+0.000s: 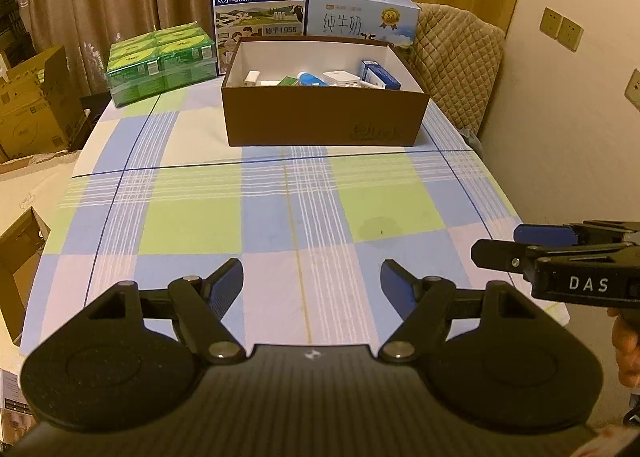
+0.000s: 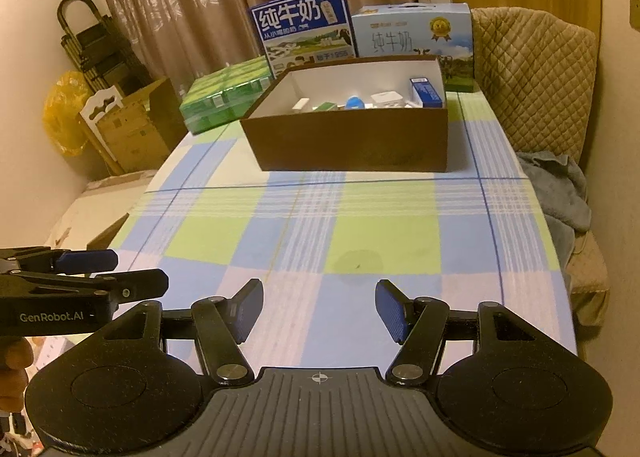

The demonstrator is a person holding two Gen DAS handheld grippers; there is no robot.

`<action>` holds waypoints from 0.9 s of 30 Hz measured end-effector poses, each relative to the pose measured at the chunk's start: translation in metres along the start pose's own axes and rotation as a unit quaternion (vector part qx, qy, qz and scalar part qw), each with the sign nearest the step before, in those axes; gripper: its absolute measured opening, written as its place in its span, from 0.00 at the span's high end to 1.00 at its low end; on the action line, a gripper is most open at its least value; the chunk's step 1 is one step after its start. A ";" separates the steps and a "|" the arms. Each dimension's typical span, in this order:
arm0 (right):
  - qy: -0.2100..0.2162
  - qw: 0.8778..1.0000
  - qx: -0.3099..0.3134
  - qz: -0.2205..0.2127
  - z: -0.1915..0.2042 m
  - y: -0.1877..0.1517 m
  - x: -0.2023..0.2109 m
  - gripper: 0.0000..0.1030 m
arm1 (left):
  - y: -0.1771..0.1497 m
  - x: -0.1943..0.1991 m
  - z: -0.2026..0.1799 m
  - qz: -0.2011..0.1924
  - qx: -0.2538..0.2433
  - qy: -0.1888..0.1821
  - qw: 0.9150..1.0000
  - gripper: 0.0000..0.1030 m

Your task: Organize rigid objects

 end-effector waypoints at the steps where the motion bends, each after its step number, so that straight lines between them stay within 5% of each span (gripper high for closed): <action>1: -0.001 1.000 -0.001 0.000 0.002 -0.002 0.001 0.42 | -0.002 0.002 0.002 0.000 0.000 0.000 1.000 0.29; 27: -0.015 1.000 0.000 0.008 0.030 -0.019 0.007 0.42 | -0.013 0.009 0.012 0.005 -0.002 -0.019 1.000 0.29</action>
Point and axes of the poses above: each gripper's, at about its wrist camera, not at the fingertips, and x roughly against the way its jaws point, z to its left, y to its top, the point moved 3 cm from there along -x, roughly the way its jaws point, and after that the axes turned 13 degrees about -y, right-handed, at the moved point
